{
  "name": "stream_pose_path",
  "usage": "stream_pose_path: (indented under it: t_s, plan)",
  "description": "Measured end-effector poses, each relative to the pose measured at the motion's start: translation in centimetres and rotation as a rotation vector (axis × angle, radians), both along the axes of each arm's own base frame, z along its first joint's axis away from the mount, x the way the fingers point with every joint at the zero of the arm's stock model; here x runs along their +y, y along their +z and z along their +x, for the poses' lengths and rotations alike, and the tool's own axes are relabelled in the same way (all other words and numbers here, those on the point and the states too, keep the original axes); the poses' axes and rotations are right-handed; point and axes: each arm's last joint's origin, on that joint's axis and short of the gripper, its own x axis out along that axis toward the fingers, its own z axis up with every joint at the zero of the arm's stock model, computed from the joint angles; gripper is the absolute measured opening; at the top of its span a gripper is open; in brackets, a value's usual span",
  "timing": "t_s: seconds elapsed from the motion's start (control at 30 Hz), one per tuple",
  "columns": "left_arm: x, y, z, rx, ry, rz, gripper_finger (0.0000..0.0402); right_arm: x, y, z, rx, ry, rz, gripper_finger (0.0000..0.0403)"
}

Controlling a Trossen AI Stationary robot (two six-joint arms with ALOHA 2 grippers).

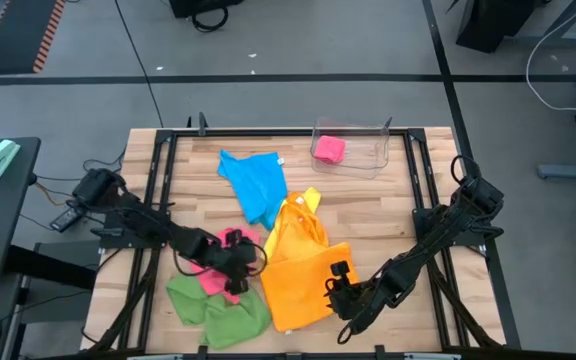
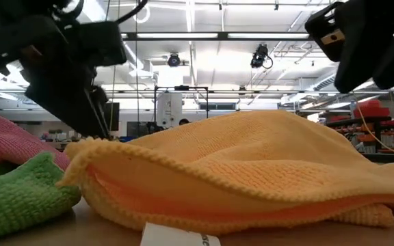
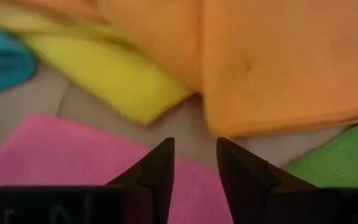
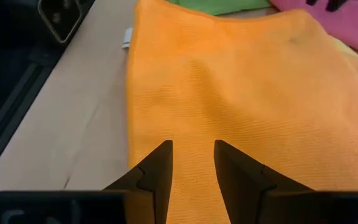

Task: Fold microfiber towels
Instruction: Fold the right orange microfiber cloth

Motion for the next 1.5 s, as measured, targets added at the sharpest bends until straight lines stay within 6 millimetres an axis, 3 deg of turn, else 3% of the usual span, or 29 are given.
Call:
stream_pose_path:
  t_s: [0.17, 0.47, 1.03, 1.3, 1.5]
  plan:
    - [0.9, -1.4, -0.2, -0.042, 0.092, -0.124, 0.0145, 0.0, 0.0, 0.1, -0.004, 0.0, 0.006, 0.0126]
    - [1.1, -1.5, 0.2, -0.124, -0.018, -0.333, 0.0193, 0.1, 0.1, 0.0, -0.007, 0.011, 0.005, 0.0126]
    - [0.5, -0.3, 0.9, -0.233, -0.125, -0.43, 0.0186, 0.2, 0.1, 0.1, -0.012, 0.011, 0.01, 0.0126]
    - [0.4, -2.0, 1.1, -0.167, -0.027, -0.415, 0.0226, 0.2, 0.1, 0.1, -0.013, 0.011, 0.011, 0.0126]
    - [0.3, -3.5, 1.5, -0.118, -0.017, -0.394, 0.0225, 0.2, 0.1, 0.1, -0.018, 0.011, 0.015, 0.0126]
